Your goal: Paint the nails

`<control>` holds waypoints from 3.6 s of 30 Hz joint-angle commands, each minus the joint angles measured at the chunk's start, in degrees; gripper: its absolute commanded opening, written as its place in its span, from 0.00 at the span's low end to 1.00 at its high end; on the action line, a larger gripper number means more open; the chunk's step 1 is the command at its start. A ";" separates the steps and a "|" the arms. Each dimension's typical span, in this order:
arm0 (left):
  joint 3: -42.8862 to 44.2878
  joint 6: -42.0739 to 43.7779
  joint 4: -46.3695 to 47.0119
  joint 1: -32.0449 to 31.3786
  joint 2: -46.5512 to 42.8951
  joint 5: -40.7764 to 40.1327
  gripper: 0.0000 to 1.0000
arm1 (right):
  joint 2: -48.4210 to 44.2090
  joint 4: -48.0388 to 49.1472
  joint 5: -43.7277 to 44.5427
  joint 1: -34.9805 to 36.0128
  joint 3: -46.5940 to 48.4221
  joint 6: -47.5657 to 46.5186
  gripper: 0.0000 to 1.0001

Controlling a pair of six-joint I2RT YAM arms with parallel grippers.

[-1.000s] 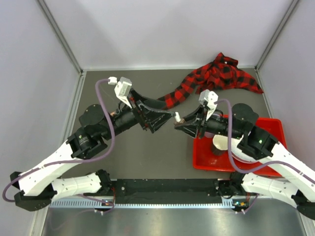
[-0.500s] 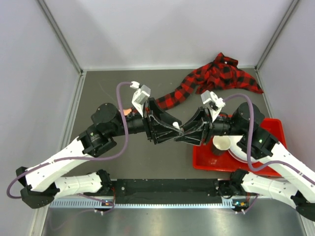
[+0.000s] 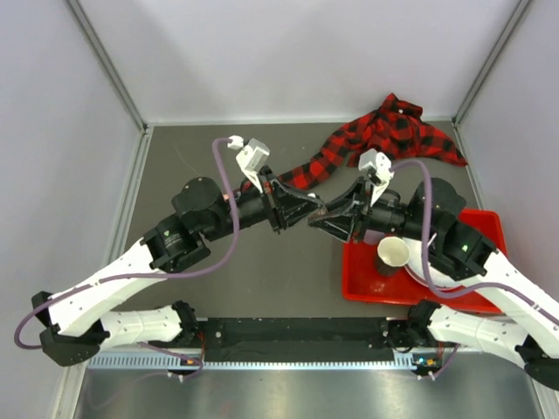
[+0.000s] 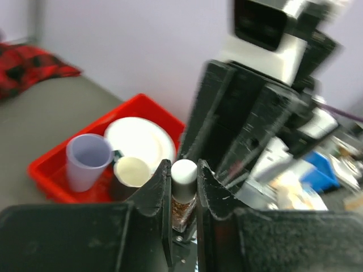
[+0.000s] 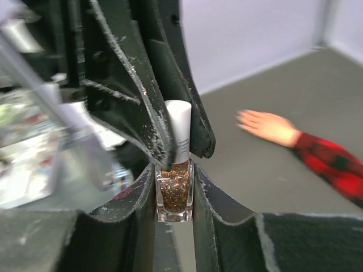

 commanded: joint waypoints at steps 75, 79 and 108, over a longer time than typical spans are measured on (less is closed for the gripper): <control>2.63 -10.13 -7.05 5.13 2.69 -27.86 0.00 | 6.94 -1.18 53.54 13.26 2.12 -16.85 0.00; 4.72 -13.04 -9.25 4.60 8.03 -36.33 0.00 | 10.02 2.17 64.30 14.77 1.86 -20.82 0.00; -12.75 -20.51 25.44 18.58 -4.42 27.91 0.80 | 2.56 0.14 -8.45 0.19 2.30 -3.52 0.00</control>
